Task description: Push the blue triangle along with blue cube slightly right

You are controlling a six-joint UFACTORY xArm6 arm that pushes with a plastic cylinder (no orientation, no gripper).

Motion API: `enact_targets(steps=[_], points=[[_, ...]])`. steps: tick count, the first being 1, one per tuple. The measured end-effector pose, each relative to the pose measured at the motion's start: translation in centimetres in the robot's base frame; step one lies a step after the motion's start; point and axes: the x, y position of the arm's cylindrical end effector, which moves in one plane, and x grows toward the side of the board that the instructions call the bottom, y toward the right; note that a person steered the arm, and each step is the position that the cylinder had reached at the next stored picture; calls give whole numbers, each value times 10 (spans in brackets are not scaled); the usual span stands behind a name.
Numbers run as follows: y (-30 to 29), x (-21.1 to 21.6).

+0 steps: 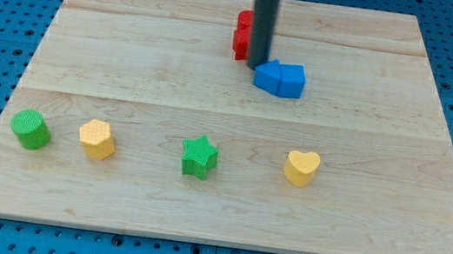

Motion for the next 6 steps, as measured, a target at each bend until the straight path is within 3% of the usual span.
enact_targets(steps=[1,2,3,5,6], points=[[6,5],[-48,9],[-49,37],[59,32],[29,31]])
